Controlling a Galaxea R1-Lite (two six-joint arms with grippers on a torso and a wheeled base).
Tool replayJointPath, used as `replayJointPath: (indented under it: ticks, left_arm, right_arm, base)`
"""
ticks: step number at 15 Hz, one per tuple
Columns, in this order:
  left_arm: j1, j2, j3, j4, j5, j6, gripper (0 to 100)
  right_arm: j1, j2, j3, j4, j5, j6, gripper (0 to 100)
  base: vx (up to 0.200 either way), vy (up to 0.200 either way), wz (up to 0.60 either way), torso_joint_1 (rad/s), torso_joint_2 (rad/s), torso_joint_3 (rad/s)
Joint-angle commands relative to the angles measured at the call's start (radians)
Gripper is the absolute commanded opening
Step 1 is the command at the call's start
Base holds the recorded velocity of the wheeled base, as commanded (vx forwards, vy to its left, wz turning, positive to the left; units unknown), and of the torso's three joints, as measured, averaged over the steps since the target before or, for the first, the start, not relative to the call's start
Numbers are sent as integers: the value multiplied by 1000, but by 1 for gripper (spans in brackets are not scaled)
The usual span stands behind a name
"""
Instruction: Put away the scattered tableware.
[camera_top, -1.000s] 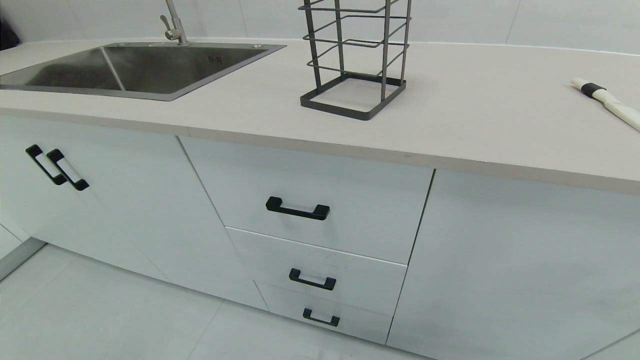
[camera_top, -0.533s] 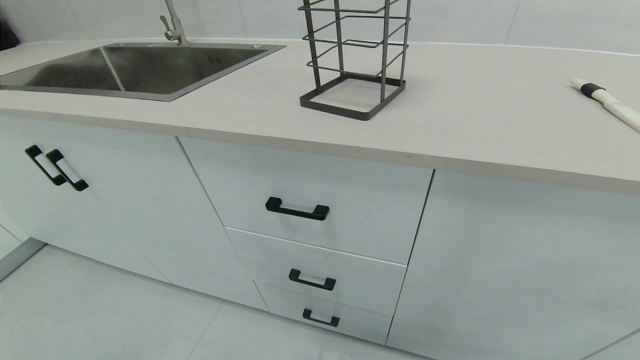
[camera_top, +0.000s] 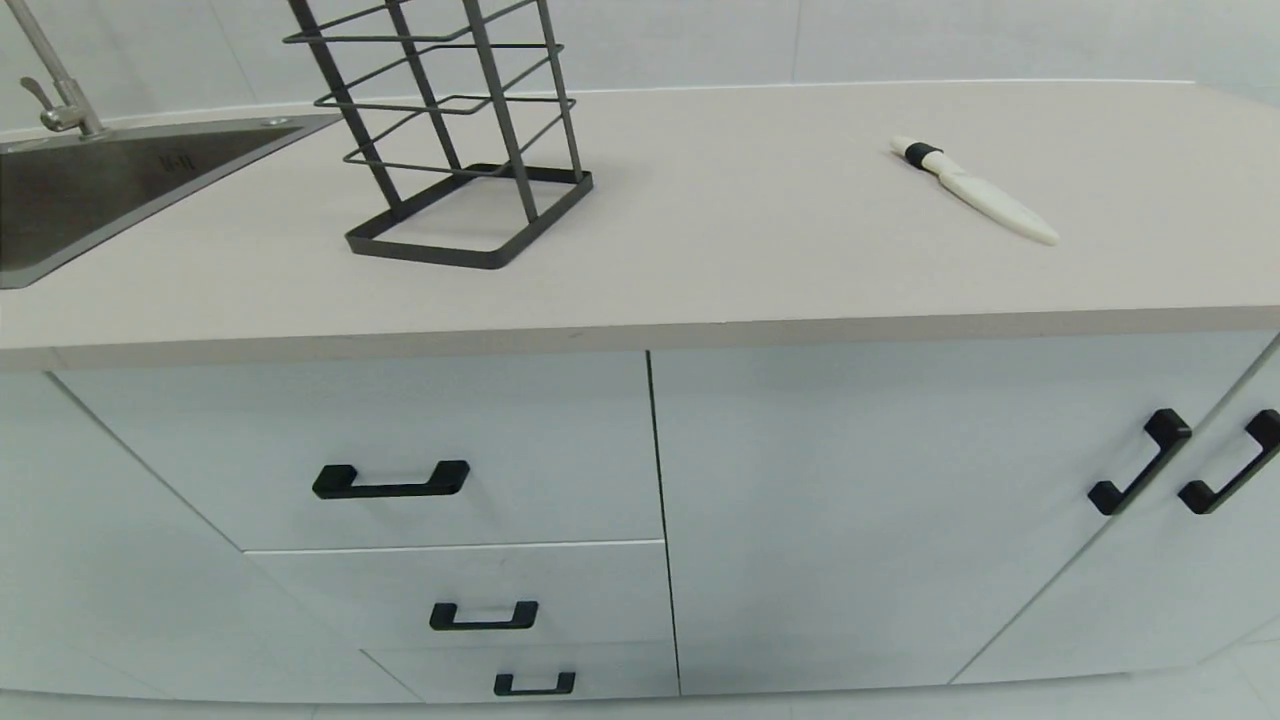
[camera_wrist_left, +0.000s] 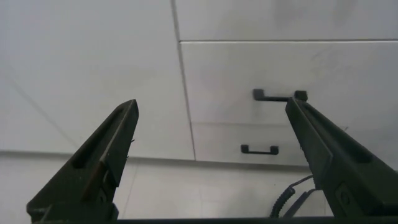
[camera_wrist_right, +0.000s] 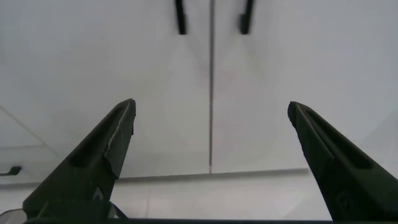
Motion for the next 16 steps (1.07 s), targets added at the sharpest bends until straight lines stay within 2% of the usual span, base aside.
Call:
replayJointPath:
  ticks: [1, 2, 6, 16]
  left_arm:
    - [1, 2, 0, -2, 1, -1, 100]
    - [1, 2, 0, -2, 1, -1, 100]
    - [1, 2, 0, -2, 1, -2, 100]
    - [1, 2, 0, -3, 6, 1, 100]
  right_arm:
    - [0, 0, 0, 0, 0, 0, 100]
    - [0, 2, 0, 0, 0, 0, 100]
    - [0, 2, 0, 0, 0, 1, 100]
    - [0, 0, 0, 0, 0, 1, 100]
  base:
    - [0, 0, 0, 0, 0, 0]
    - [0, 0, 0, 0, 0, 0]
    - [200, 0, 0, 0, 2, 2]
    - [0, 0, 0, 0, 0, 0]
